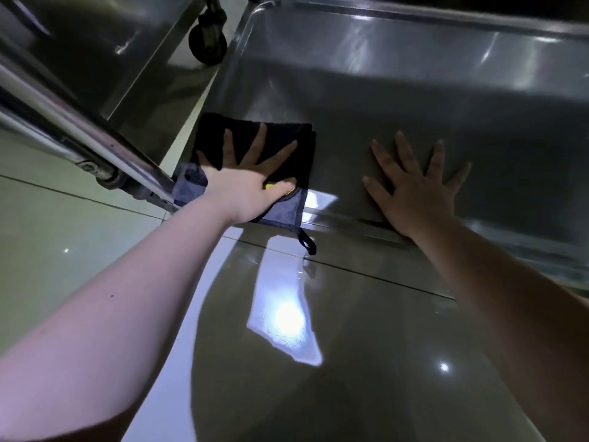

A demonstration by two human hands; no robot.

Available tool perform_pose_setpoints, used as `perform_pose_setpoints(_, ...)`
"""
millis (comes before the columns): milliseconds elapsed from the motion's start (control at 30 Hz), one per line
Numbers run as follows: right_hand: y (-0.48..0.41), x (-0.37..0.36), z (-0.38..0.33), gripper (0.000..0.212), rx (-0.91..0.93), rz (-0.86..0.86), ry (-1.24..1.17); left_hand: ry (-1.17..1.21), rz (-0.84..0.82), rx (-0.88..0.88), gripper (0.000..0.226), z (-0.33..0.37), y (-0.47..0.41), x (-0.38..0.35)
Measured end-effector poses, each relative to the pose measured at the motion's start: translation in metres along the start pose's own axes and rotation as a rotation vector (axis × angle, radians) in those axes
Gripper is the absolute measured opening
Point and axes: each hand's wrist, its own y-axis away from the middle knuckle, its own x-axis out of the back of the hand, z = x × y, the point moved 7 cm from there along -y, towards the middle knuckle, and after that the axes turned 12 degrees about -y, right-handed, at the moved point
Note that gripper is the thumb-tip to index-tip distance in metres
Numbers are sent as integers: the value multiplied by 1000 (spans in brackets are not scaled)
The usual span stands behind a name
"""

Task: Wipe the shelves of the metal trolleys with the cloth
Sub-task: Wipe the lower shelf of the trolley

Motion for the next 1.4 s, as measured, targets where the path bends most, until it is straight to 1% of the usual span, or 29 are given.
perform_pose_setpoints(133, 1, 0, -2, 62, -6, 4, -1, -15, -31, 6, 57, -6, 3, 0)
perform_pose_setpoints(400, 2, 2, -2, 63, -14, 3, -12, -54, -52, 39, 54, 7, 32, -7)
perform_pose_setpoints(500, 4, 2, -3, 63, -13, -19, 0, -30, -41, 59, 54, 9, 27, -5)
perform_pose_setpoints(567, 5, 3, -2, 64, 26, -56, -2, -6, -31, 77, 54, 10, 13, 0)
perform_pose_setpoints(633, 3, 9, 12, 66, 55, -88, 12, 6, -29, 97, 56, 12, 1, 3)
perform_pose_setpoints(667, 1, 15, 28, 67, 29, -81, 19, 8, -26, 102, 56, 14, -2, 4)
perform_pose_setpoints(767, -2, 34, 93, 70, -185, -13, -48, 3, -12, 106, 55, 18, -1, 4)
perform_pose_setpoints(800, 0, 36, 108, 70, -221, -8, -54, -5, -15, 101, 55, 21, 3, 2)
perform_pose_setpoints(867, 2, 33, 115, 71, -196, 6, -13, -54, -12, 56, 54, 36, 14, 0)
perform_pose_setpoints(933, 2, 29, 113, 72, -166, 34, 0, -105, 13, -23, 53, 67, 19, -1)
perform_pose_setpoints(1000, 2, 28, 115, 73, -167, 53, 4, -112, 32, -91, 57, 106, 5, 4)
perform_pose_setpoints(1133, 0, 30, 117, 74, -166, 60, 22, -119, 67, -159, 62, 163, -67, 25)
perform_pose_setpoints(1267, -1, 30, 119, 72, -153, 60, 19, -78, 77, -120, 64, 195, -133, 46)
perform_pose_setpoints(1400, -2, 32, 120, 69, -137, 78, -9, -95, 21, -94, 65, 208, -158, 57)
